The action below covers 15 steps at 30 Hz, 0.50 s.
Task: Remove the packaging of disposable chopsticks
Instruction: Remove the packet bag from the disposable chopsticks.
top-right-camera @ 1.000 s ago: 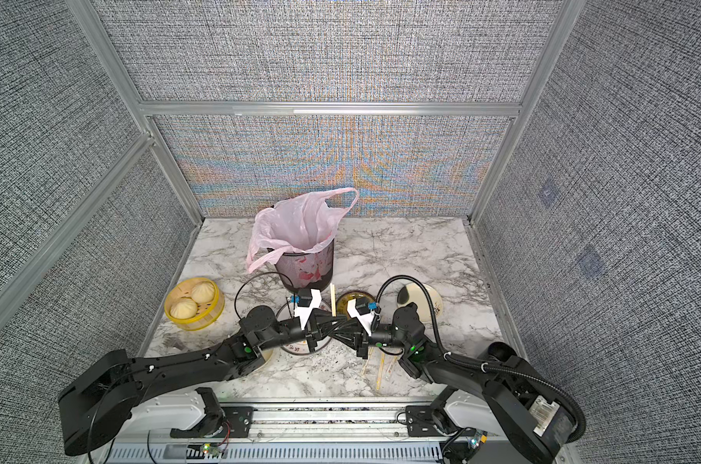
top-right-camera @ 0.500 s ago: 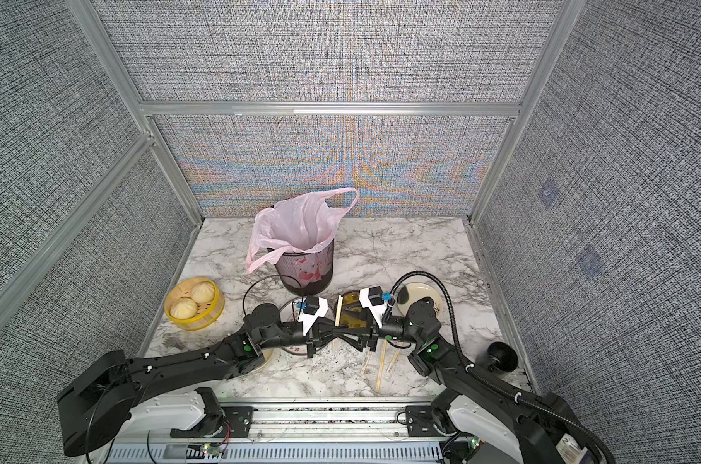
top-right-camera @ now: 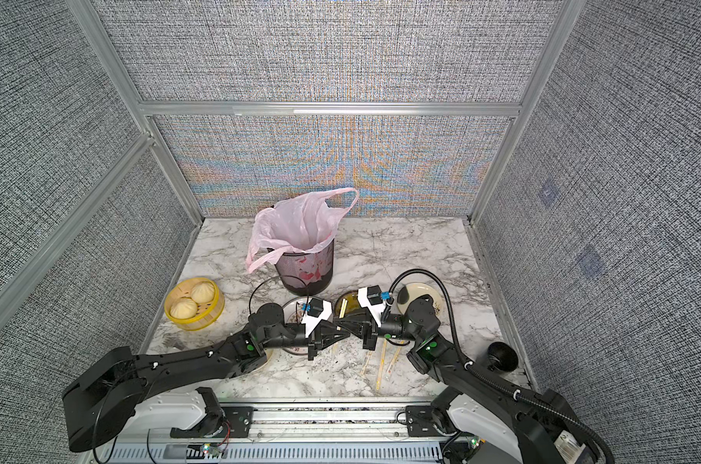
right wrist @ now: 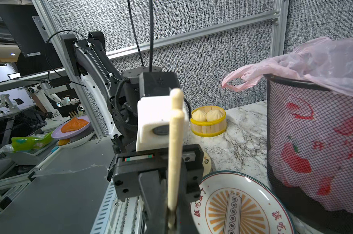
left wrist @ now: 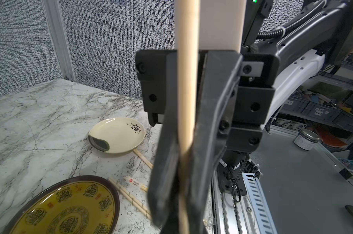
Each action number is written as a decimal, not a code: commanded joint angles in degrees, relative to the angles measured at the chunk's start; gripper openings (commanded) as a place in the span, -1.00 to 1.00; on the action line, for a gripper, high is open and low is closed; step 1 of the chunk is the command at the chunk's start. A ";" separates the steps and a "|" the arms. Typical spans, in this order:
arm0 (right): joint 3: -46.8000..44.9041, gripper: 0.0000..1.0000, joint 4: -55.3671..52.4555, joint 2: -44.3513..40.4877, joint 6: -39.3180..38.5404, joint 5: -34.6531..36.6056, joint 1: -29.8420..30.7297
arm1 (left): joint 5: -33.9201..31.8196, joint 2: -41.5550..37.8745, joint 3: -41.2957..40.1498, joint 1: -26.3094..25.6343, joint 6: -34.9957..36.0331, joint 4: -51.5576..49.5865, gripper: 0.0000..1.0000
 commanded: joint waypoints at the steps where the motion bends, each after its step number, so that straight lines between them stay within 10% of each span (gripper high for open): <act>1: -0.09 -1.00 0.83 -1.28 -0.40 1.42 -0.07 | 0.08 -0.07 0.09 0.02 1.15 -0.63 -1.00; 15: 7.58 -1.00 -10.68 -8.19 -2.83 3.36 -1.95 | 0.34 5.36 0.53 -0.11 2.35 -4.03 -0.79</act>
